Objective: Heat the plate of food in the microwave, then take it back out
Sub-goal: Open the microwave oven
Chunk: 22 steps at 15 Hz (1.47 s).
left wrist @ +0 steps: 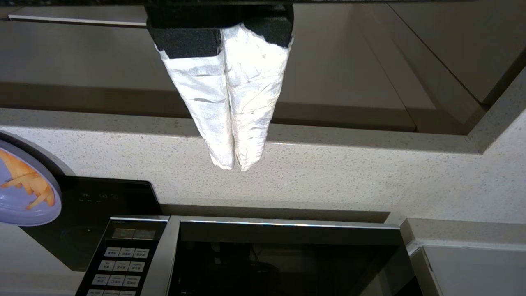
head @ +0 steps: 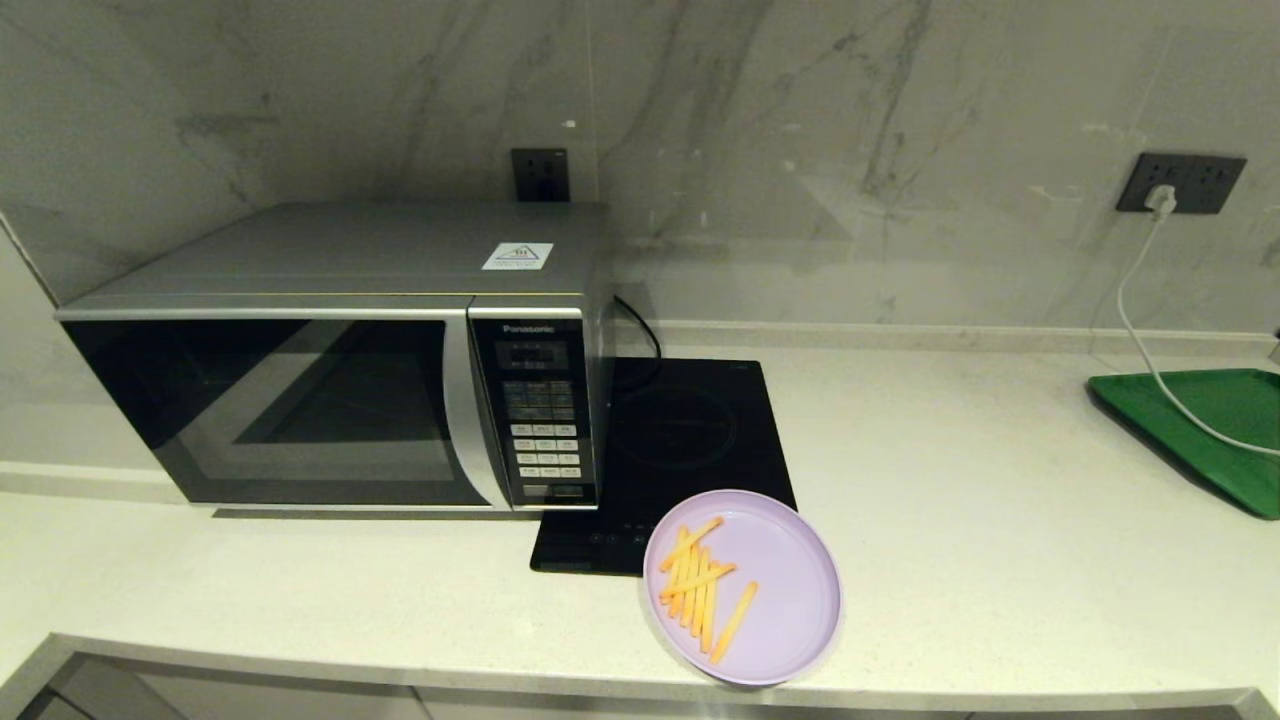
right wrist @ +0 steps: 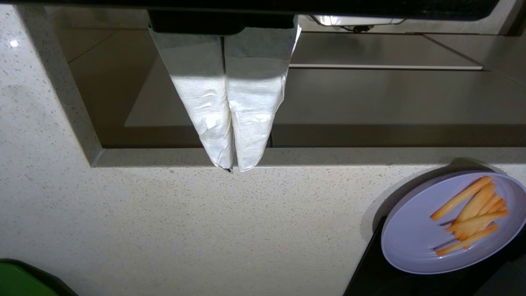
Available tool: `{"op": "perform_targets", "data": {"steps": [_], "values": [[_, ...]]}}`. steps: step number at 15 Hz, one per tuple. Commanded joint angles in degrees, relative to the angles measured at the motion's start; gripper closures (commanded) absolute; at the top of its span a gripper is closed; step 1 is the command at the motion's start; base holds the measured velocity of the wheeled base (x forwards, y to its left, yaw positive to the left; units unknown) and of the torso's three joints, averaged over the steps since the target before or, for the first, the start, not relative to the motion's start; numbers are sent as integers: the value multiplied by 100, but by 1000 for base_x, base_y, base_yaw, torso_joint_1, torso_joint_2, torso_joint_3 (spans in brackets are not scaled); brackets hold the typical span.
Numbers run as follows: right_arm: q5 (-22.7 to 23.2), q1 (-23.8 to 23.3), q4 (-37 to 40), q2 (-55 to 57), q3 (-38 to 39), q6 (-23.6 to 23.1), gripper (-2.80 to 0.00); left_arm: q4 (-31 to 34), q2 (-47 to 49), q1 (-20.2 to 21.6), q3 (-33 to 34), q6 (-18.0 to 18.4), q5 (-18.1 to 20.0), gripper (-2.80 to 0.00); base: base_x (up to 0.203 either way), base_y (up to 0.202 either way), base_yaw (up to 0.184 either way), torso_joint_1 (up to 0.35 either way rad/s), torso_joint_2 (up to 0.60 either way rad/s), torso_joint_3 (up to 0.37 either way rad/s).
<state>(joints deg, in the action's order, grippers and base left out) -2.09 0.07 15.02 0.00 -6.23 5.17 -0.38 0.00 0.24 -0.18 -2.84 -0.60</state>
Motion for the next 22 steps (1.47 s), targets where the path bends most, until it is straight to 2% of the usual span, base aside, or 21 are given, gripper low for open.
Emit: {"op": "perform_targets", "data": {"steps": [1,18,20,22], "values": [[-2,1,10,1,-1,2,0,-6,9,2,1,-6,-2,0,0,0,0,0,0,0],[-2,1,10,0,-1,2,0,-6,9,2,1,-5,-2,0,0,0,0,0,0,0],[-2,1,10,0,-1,2,0,-69,9,2,-75,208,71,0,0,0,0,0,0,0],[-2,1,10,0,-1,2,0,-60,47,-15,-633,565,422,0,0,0,0,0,0,0]]}}
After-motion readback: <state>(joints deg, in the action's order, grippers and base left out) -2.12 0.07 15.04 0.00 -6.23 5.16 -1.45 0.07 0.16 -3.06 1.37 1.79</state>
